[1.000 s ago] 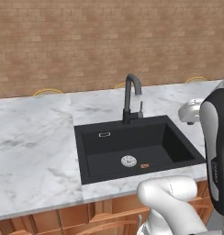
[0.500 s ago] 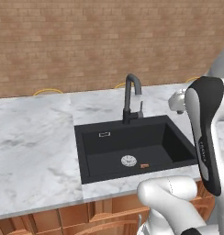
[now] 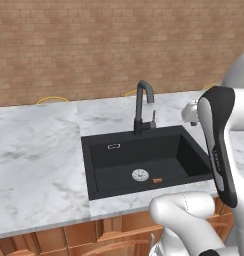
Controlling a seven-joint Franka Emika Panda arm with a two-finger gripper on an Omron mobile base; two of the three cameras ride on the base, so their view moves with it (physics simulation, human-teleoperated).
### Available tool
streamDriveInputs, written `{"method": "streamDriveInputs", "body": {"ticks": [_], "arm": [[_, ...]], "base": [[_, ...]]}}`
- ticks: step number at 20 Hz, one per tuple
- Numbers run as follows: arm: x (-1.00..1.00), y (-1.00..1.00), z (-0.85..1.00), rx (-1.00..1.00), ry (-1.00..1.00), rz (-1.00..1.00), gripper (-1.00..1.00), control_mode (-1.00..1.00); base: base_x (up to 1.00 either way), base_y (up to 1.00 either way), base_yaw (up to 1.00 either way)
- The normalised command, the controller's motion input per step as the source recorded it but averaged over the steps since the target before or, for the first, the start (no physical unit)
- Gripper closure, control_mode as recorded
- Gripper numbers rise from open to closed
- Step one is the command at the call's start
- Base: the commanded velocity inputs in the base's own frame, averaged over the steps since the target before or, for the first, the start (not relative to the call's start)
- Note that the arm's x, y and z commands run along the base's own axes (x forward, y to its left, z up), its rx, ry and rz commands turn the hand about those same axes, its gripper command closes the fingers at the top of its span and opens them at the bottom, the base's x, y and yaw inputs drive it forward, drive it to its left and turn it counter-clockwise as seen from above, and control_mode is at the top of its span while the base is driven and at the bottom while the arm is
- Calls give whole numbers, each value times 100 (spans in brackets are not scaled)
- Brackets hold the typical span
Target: Pick up the bar soap and bar soap from the sink, and place them back in the cabinet, and close the cabinet door.
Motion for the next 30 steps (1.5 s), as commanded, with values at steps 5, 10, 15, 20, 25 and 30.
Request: {"method": "streamDriveInputs", "body": {"ticks": [5,10,15,20,25,30], "arm": [[24,-3,-38,0,0,0,-100,-100],[14,-3,-21,1,4,0,-100,-100],[13,0,-19,0,7,0,-100,-100],[21,0,-17,0,9,0,-100,-100],[19,0,-17,0,9,0,-100,-100],[13,0,-19,0,8,0,-100,-100]], "base": [[0,0,0],[0,0,0],[0,0,0],[0,0,0],[0,0,0],[0,0,0]]}}
